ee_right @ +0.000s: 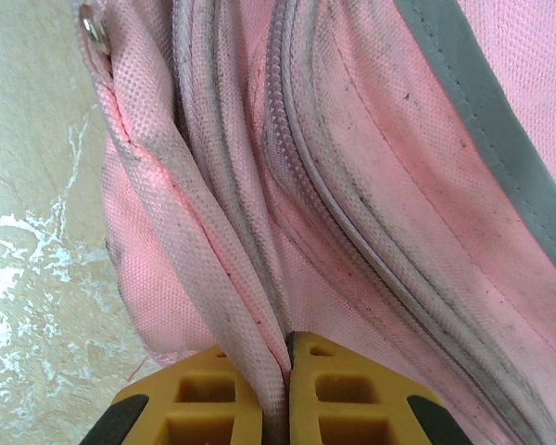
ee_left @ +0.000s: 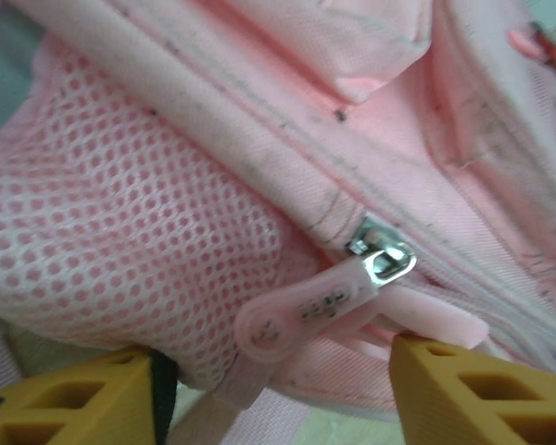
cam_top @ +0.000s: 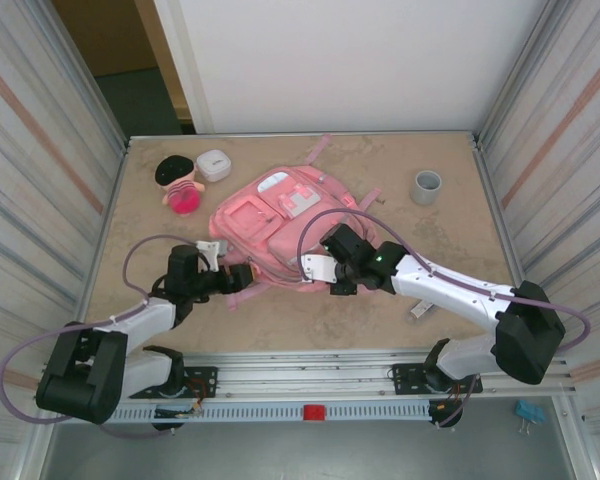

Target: Pack books, pencil case, and school supplies into a backpack

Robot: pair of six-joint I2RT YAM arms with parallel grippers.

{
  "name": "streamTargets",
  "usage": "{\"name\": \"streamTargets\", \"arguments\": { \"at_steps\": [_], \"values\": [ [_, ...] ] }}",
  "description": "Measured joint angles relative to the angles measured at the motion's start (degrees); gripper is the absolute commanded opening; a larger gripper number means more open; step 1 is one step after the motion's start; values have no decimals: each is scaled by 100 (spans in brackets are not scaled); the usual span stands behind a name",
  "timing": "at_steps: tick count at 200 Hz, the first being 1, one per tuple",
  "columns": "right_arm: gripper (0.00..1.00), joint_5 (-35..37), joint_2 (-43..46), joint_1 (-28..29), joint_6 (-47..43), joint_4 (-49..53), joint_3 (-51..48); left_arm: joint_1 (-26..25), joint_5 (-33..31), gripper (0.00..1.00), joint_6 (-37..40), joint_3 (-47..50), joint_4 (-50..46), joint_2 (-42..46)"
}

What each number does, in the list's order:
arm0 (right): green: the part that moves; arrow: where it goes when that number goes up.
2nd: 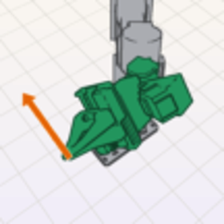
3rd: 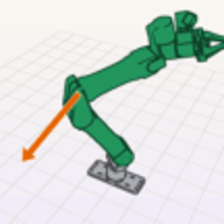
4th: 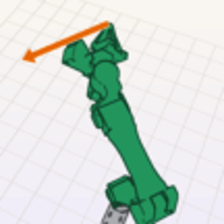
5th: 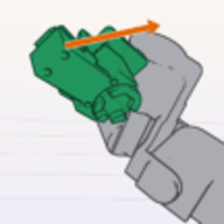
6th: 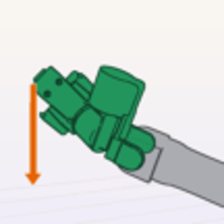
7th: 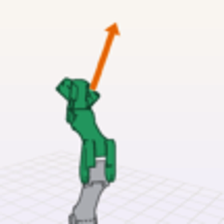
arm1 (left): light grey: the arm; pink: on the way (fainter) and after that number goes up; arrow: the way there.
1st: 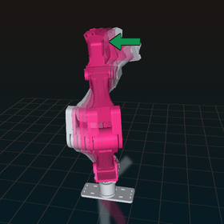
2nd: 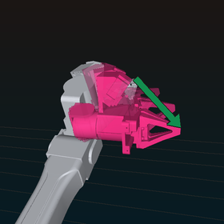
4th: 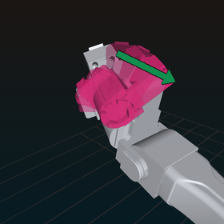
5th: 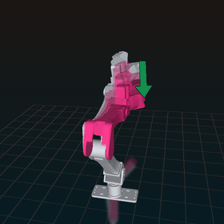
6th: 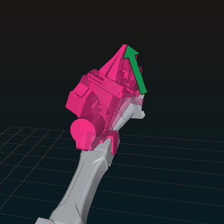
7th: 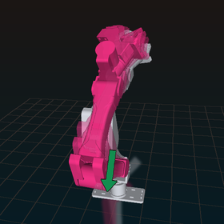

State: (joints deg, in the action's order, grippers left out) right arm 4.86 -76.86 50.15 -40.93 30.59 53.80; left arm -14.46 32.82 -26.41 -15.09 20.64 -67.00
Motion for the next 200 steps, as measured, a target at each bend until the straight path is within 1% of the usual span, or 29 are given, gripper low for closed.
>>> {"name": "streamTargets", "arguments": {
  "at_steps": [28, 36, 48, 56, 74, 109, 200],
  "values": [
    [0, -118, 50, -173, 2, 76, 0, 17, 245, 37, -63, 0, 278, -20],
    [0, -155, 85, -229, 4, 101, 0, 17, 302, 28, -48, 0, 337, -20],
    [0, -179, 136, -280, 20, 133, 0, 17, 372, 18, -87, -2, 398, -17],
    [0, -192, 168, -295, 31, 149, 0, 24, 404, 13, -63, -4, 439, -13],
    [0, -205, 201, -299, 61, 133, 0, 20, 538, 7, -59, -7, 514, 85],
    [0, -219, 201, -299, 153, 136, 0, 15, 566, 0, -50, -13, 459, 330],
    [0, -297, 201, -299, 291, 120, 0, 15, 511, 0, -17, -24, 216, 496]
  ]
}}
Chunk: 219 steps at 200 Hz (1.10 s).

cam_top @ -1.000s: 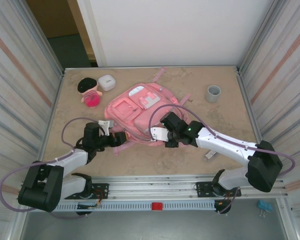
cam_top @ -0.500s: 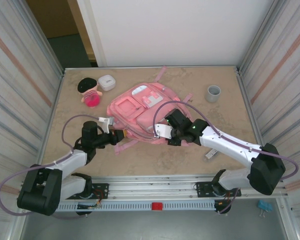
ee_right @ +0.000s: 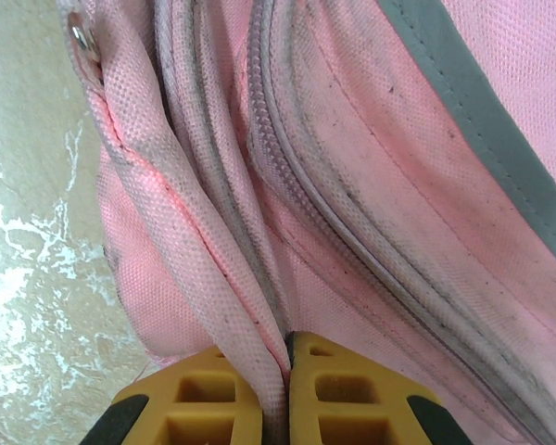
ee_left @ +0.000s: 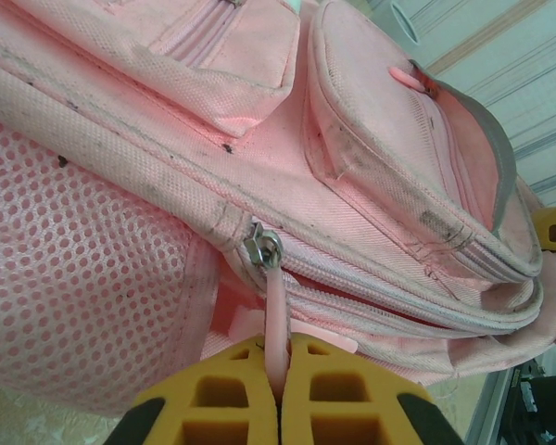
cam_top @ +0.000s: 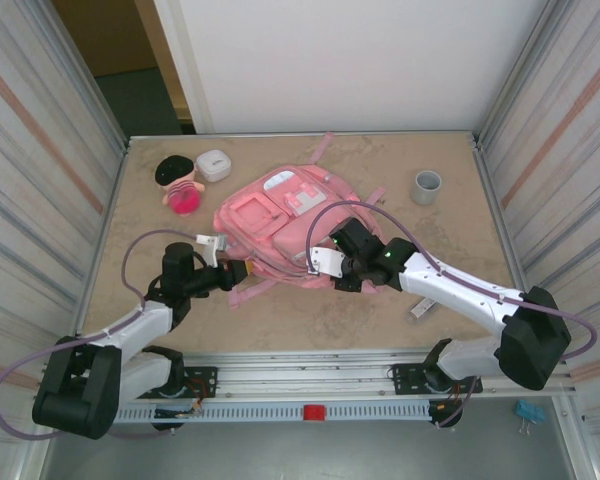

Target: Pack books, pencil case, and school supplies into a backpack

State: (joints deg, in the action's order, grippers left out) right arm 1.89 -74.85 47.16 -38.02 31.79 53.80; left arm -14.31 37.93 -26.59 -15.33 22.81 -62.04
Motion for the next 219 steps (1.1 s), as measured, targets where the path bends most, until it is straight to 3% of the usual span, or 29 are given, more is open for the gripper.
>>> {"name": "streamTargets", "arguments": {
  "at_steps": [50, 150, 166, 178, 186, 197, 219],
  "values": [
    [0, -28, 0, 0, 225, -4, 0, -105, -7, 0, 68, -66, -133, 70],
    [0, 11, -304, 157, 1167, -87, 11, -1425, -326, 0, 931, -905, -1650, 413],
    [18, -28, -341, 179, 1303, -98, 11, -1641, -455, 0, 1110, -1025, -1910, 415],
    [42, -74, -337, 190, 1394, -107, 11, -1731, -640, 0, 1191, -1080, -2083, 428],
    [51, -184, -315, 188, 1414, -111, 11, -1755, -743, 0, 1231, -1091, -2173, 457],
    [57, -378, -234, 157, 1460, -175, 11, -1786, -817, 0, 1272, -1091, -2269, 514],
    [59, -935, 168, -37, 1519, -321, 9, -1834, -868, 0, 1311, -1091, -2315, 664]
  ]
}}
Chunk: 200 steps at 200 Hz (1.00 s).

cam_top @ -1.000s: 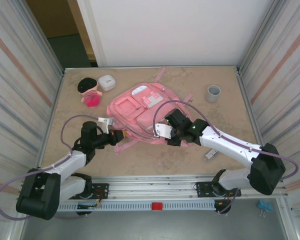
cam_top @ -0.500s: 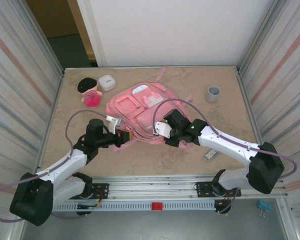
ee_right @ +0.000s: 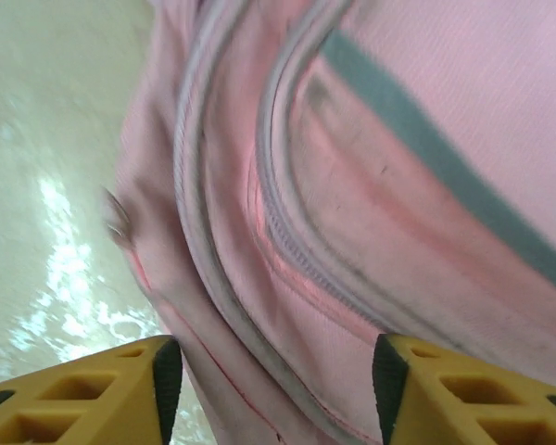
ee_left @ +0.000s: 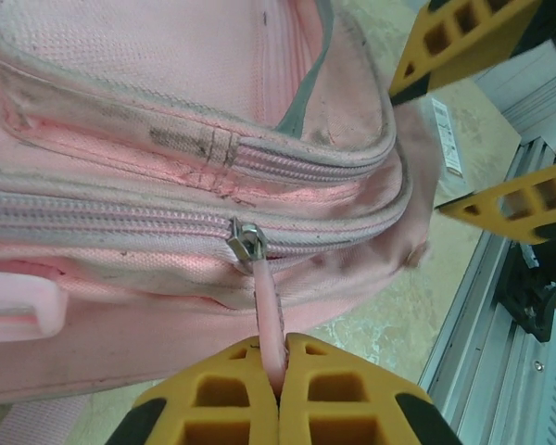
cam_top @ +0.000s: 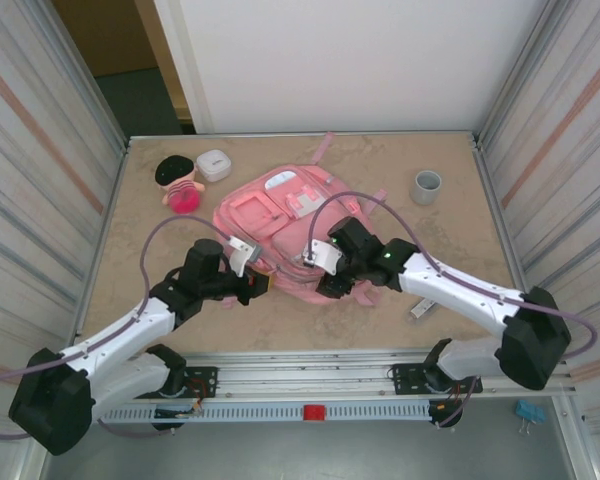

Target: Pack books, pencil case, and school supplies into a backpack

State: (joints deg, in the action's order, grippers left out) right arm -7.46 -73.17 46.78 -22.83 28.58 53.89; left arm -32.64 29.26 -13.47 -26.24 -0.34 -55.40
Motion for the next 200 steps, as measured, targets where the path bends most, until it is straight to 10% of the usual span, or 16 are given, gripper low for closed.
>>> {"name": "streamTargets", "arguments": {
  "at_steps": [123, 177, 200],
  "values": [
    [65, 297, -103, 330, -26, -1045, -319, -11, 0, 0, -2, 0, 20, 260],
    [4, 1390, -363, 789, -129, -1493, -433, -4, -7, 0, 7, 11, 48, 273],
    [0, 1331, -295, 782, -160, -1582, -463, -15, -59, 0, 92, 11, -7, 273]
  ]
}}
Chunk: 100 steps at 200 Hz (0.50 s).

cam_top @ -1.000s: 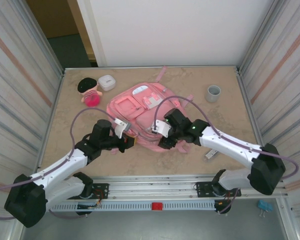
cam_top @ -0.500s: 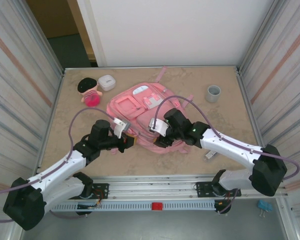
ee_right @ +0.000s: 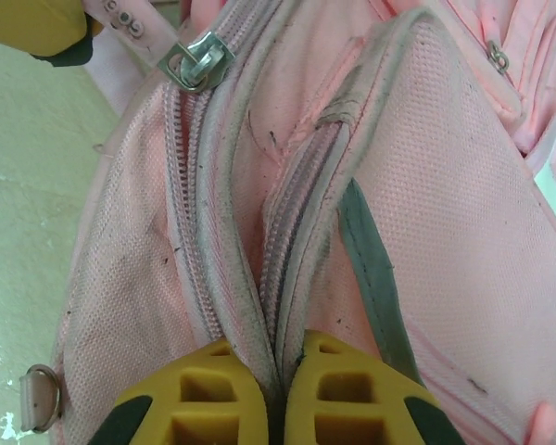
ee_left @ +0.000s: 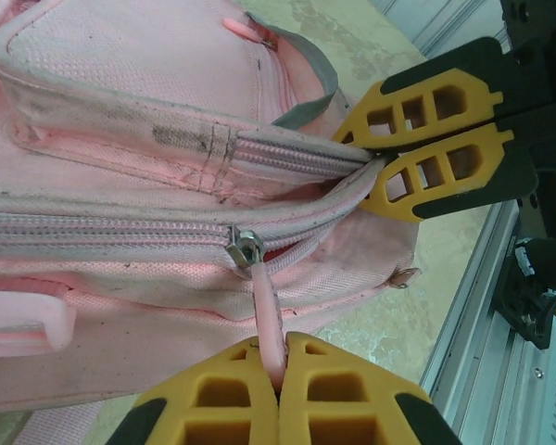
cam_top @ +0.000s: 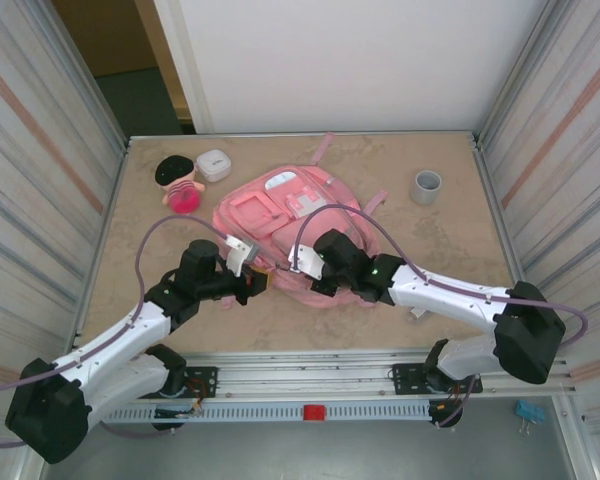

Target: Pack books, pencil case, and school supplies into a backpack

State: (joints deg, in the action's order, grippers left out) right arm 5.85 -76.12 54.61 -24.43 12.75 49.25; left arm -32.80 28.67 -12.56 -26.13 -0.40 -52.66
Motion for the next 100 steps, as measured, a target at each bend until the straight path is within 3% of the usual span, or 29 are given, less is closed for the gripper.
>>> {"name": "streamTargets", "arguments": {
  "at_steps": [37, 71, 100],
  "values": [
    [0, -297, 46, -133, 109, -37, 0, -302, -136, 0, 168, -138, -76, -96],
    [0, -695, 33, -262, 243, -223, 2, -1080, 205, 0, 487, -579, -15, -400],
    [0, -1104, 35, -450, 326, -245, 2, -1274, 271, 0, 595, -774, 175, -688]
  ]
}}
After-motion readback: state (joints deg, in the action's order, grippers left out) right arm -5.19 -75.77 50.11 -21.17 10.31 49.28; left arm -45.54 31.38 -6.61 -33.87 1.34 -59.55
